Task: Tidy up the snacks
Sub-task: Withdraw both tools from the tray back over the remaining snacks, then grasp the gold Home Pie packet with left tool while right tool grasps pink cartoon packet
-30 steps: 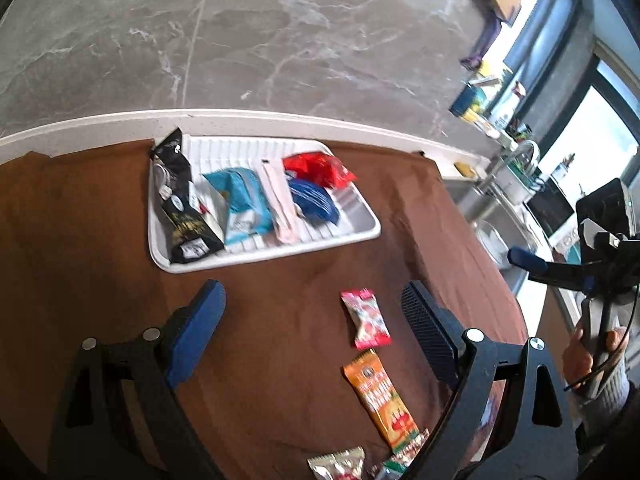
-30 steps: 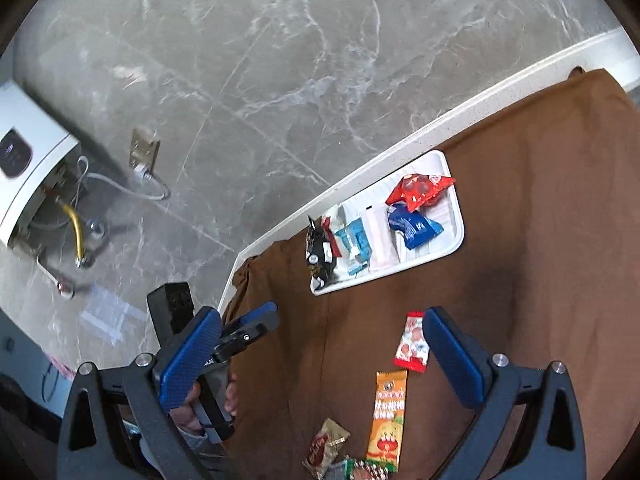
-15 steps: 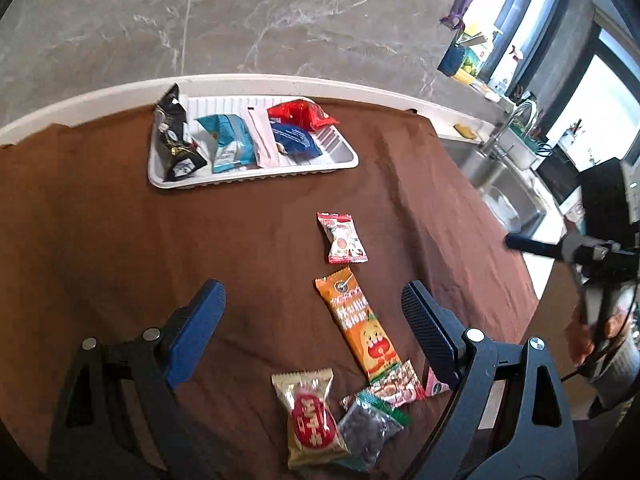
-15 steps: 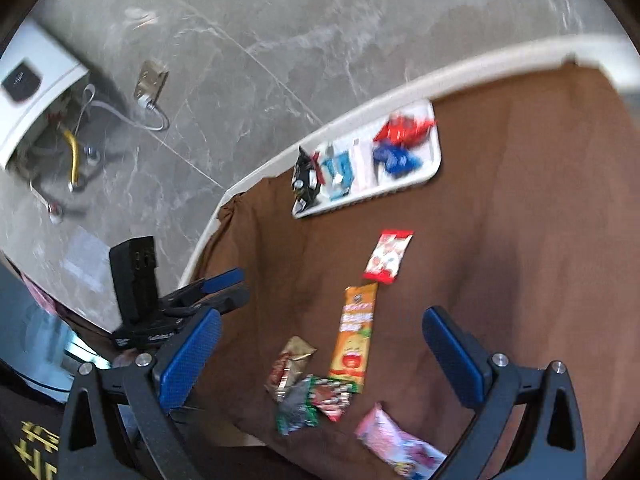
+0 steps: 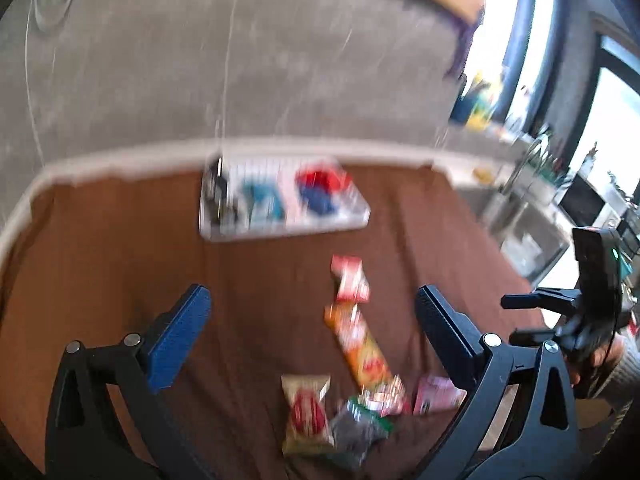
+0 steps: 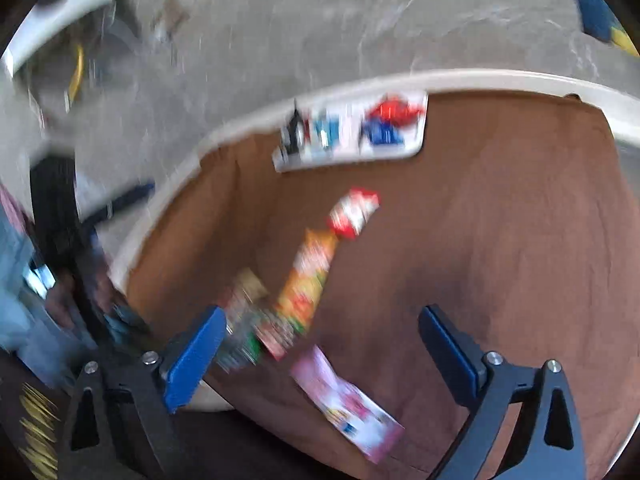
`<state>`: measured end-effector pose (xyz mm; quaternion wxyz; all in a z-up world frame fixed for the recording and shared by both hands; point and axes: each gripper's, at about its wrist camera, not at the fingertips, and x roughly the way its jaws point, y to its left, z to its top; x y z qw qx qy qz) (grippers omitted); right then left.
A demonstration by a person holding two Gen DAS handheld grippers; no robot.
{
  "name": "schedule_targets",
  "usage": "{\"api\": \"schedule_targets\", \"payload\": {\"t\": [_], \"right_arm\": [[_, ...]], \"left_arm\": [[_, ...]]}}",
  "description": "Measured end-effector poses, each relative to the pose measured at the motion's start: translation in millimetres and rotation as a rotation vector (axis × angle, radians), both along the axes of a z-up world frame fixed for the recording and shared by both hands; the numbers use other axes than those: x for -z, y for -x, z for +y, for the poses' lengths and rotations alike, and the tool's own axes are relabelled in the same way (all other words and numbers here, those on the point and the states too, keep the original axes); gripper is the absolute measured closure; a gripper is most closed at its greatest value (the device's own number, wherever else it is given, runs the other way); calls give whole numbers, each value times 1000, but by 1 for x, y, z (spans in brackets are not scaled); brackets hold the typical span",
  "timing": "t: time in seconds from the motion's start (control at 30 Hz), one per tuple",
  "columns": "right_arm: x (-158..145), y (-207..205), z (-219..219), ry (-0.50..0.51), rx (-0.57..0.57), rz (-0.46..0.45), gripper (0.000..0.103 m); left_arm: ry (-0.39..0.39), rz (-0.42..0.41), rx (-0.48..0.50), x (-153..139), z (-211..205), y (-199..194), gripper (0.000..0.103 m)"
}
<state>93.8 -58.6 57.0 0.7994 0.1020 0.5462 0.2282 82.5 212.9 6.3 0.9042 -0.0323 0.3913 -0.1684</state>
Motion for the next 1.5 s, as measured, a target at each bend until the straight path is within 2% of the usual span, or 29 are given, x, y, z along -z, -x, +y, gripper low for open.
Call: {"api": "schedule_targets", "payload": {"t": [0.07, 0.2, 0.27, 0.43, 0.57, 0.67, 0.87, 1.0, 1.03, 1.1, 1.13, 1.17, 1.23, 1.3, 1.33, 1.43, 1.47, 1.5], "right_arm": [[16, 11, 15, 130, -82, 6, 7], [34, 31, 35, 266, -221, -17, 22], [43, 37, 42, 329, -282, -17, 26], [58, 47, 53, 386, -379, -32, 26], [66, 53, 60, 428, -422, -41, 34], [67, 56, 61, 438, -427, -45, 36], [70, 51, 60, 429, -423, -37, 36], [72, 51, 58, 410, -412, -26, 36], [72, 50, 58, 409, -411, -25, 36], [72, 50, 58, 406, -407, -27, 36], [72, 50, 58, 406, -407, -27, 36], [72, 50, 58, 407, -407, -30, 36], [72, 50, 58, 407, -407, -31, 36], [73, 51, 58, 409, -408, -32, 36], [73, 51, 58, 408, -408, -32, 36], [74, 50, 57, 386, -404, -22, 45], [74, 50, 56, 377, -405, -20, 49], [74, 50, 56, 371, -409, -20, 57]], "left_arm": [[-3, 65, 6, 23, 1, 2, 0], [-53, 167, 9, 60, -5, 7, 0], [-64, 197, 20, 74, -8, 9, 0], [-92, 277, 13, 103, -14, 6, 0], [-121, 312, 37, 115, -24, 4, 1], [-137, 319, 52, 120, -29, 6, 1], [-104, 352, 53, 127, -29, 2, 1], [-123, 347, 75, 127, -33, 3, 1], [-138, 333, 83, 127, -35, 3, 5], [-163, 316, 91, 126, -38, 5, 25], [-166, 311, 91, 126, -39, 5, 44], [-164, 318, 96, 128, -39, 5, 48], [-174, 361, 103, 136, -40, 2, 48], [-168, 366, 101, 140, -38, 2, 48], [-169, 367, 94, 141, -37, 2, 52], [-161, 389, 75, 147, -31, -1, 68], [-163, 395, 73, 149, -30, -1, 70], [-167, 384, 81, 148, -30, -1, 71]]}}
